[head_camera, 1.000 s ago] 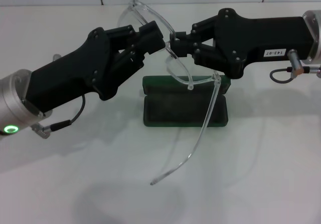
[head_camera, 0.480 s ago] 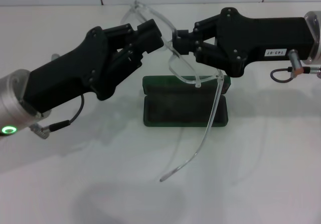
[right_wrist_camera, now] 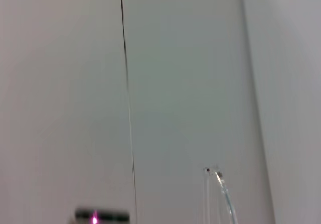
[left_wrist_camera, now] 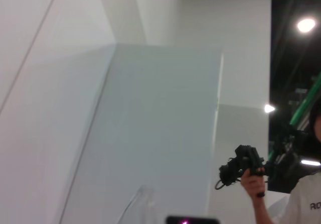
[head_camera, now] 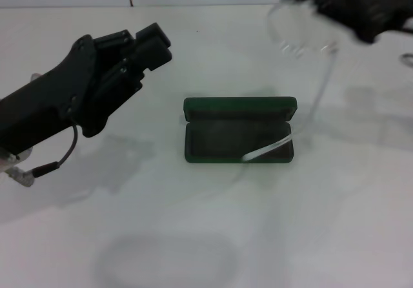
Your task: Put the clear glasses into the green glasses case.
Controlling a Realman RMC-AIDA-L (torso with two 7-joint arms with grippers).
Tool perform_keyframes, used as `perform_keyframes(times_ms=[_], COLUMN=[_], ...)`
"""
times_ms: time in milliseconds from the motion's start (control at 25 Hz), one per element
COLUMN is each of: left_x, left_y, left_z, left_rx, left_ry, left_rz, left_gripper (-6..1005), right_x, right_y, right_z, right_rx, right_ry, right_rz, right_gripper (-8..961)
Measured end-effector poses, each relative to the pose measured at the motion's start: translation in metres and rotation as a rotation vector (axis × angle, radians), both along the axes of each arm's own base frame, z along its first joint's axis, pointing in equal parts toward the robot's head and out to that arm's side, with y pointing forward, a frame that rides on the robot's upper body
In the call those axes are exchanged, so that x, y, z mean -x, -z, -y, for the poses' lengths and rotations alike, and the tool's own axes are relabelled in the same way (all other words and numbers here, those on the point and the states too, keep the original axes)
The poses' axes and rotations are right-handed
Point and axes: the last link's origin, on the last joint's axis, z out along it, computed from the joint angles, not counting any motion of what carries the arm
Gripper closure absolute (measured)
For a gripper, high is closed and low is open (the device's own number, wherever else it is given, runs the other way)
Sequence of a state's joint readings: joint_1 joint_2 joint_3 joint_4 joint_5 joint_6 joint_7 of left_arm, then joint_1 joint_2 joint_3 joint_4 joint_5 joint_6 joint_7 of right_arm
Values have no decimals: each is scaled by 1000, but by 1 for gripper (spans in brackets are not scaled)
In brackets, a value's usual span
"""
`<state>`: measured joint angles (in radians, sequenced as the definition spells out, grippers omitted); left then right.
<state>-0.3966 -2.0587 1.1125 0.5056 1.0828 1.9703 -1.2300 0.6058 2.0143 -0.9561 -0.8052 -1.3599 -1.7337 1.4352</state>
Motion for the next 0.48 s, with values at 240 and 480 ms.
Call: perform_keyframes(times_ms=[240,480], left_x=[1,-13], left_y=[5,23], left_z=[2,1], left_rx=[45,136], left_ry=[16,87], left_rz=[-44,-98], left_gripper=[848,849], right_x=[-10,-8], right_y=[-52,-77], right_z=[18,26], right_rx=[-106,-180], right_ry=[-45,-90], right_rz=[-265,-438], right_gripper=[885,885])
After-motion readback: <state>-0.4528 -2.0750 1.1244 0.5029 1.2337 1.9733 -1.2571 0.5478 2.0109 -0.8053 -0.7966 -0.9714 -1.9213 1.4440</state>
